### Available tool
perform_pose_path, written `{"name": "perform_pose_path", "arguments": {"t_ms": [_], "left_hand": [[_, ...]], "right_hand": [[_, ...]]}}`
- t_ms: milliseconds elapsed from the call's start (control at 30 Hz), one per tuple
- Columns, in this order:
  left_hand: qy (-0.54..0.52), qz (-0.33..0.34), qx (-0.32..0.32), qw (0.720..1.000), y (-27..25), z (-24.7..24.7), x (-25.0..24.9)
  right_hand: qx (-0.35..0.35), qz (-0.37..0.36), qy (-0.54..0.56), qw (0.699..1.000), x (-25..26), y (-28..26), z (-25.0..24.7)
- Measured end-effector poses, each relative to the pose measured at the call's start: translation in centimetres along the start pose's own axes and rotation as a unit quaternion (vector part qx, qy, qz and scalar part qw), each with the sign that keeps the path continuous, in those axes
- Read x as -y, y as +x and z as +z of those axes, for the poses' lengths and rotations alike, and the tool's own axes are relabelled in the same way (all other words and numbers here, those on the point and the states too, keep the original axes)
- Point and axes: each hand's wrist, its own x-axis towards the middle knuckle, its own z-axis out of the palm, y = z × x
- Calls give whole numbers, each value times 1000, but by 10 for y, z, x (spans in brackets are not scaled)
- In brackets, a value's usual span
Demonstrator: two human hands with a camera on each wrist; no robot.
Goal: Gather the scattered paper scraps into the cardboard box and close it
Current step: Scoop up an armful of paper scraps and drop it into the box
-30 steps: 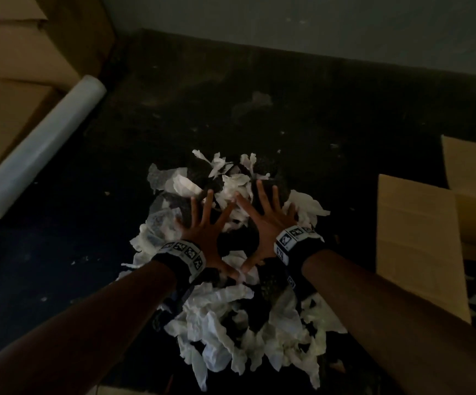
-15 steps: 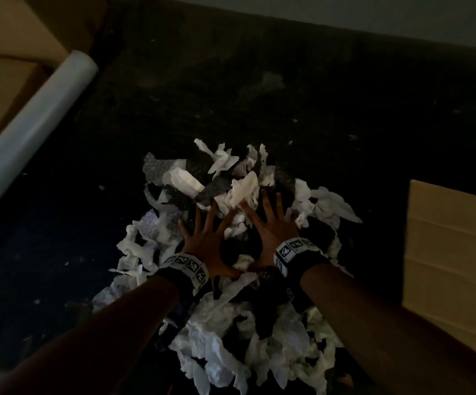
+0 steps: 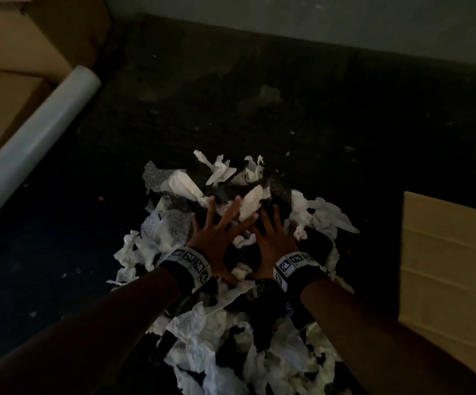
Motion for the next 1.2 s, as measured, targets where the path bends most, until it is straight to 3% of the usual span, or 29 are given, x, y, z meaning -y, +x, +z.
{"name": "perform_pose_path", "arguments": {"t_ms": [100,300,567,967,1200], "left_hand": [[-7,-5,40,999,9,1,3],[-27,-35,57,997,2,16,10],[-24,-20,44,999,-3,27,12],[-85,-33,-17,996,-10,38,12],[-157,-30,-93,983,-13,49,8]], "right_hand": [[-20,-9,22,1000,-4,-1,6],[-70,3,118,991,-5,-11,7],[-3,29,54,998,4,10,-12],[-27,19,43,999,-8,4,4],[-49,26,31,998,-8,0,14]]}}
